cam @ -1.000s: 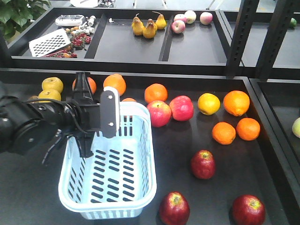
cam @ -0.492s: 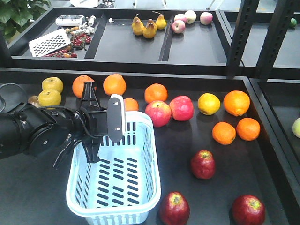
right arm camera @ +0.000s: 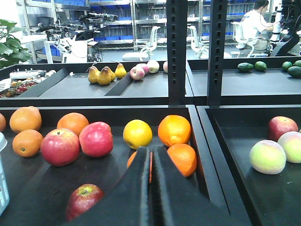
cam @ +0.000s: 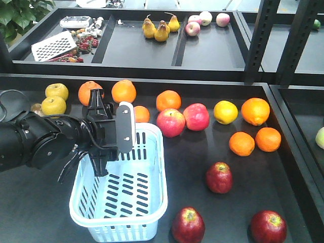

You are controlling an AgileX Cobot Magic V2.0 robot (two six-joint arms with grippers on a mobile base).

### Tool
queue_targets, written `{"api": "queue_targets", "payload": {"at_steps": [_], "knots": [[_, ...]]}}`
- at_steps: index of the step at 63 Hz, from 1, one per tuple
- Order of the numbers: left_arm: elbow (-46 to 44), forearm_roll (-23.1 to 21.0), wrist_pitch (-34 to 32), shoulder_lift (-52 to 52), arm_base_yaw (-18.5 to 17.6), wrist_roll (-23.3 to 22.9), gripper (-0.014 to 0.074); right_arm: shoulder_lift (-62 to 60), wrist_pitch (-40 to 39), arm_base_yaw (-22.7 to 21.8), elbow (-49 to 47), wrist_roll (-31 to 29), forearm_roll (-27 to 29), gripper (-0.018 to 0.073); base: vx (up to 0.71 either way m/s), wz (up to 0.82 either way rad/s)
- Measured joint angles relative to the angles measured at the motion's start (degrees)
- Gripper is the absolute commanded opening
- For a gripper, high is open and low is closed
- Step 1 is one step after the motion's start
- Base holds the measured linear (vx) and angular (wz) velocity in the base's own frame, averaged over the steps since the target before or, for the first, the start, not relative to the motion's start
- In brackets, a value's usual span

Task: Pick three apples into basket with both arms
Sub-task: 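Lower the light-blue basket onto the table with the left gripper, then open the left gripper and lift it away from the basket handle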

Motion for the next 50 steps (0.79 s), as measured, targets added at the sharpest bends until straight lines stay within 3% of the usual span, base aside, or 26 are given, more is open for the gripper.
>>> {"api": "queue_targets", "payload": {"at_steps": [35, 42, 50], "knots": [[0.0, -0.9, 4.71, -7.58, 0.07, -1.73, 0.0606, 0.0, -0.05, 0.0, 0.0, 0.0, 0.0, -0.0008, 0.0, 0.0], [0.0, -1.02, 7.32, -11.82, 0.07, -5.93, 0.0597, 0.0, -0.05, 0.0, 0.0, 0.0, 0.0, -0.0008, 0.0, 0.0], [0.0, -1.07, 9.91, -17.62, 0.07, -15.66, 0.059, 0.0, -0.05, 0.0, 0.0, 0.0, 0.0, -0.0008, 0.0, 0.0]]}}
